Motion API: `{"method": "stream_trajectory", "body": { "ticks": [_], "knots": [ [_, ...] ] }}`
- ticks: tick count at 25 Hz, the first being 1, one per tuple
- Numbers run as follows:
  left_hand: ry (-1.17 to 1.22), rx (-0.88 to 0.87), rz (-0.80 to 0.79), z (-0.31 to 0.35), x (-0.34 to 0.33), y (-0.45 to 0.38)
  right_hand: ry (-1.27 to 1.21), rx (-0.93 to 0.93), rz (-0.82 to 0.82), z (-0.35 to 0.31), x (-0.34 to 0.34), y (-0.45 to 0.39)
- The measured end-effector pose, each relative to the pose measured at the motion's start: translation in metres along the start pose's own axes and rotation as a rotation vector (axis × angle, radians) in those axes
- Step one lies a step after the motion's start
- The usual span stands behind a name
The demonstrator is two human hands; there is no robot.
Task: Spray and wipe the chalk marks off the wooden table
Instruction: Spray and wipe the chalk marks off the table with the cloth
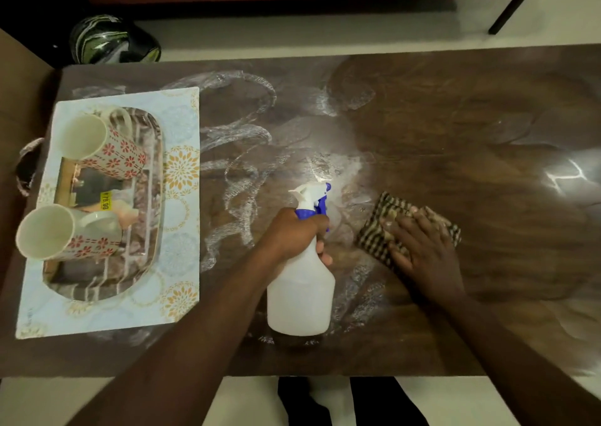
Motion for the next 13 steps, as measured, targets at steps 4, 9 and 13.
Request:
{"method": "stream_trajectory", "body": {
  "ticks": [4, 9, 13],
  "knots": [
    [-0.091, 0.024, 0.009, -0.019, 0.005, 0.017, -0.12, -0.224, 0.061, -0.062, -0.009, 0.02],
    [-0.108, 0.072, -0.078, -0.035, 0.01, 0.036, -0.029, 0.102, 0.033, -0.039, -0.005, 0.091],
    [-0.11, 0.026, -0.089, -0.042, 0.014, 0.044, -0.086, -0.344, 0.101, -0.082, -0.011, 0.048]
  ]
}}
Point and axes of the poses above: each hand's wrist, its own y-axis away from the middle knuckle, its own x-axis out of the back of the hand, z = x × y, the point moved 5 cm from there along -y, towards the middle knuckle, and after that the axes turned 13 degrees about -x, right-handed, at the moved point
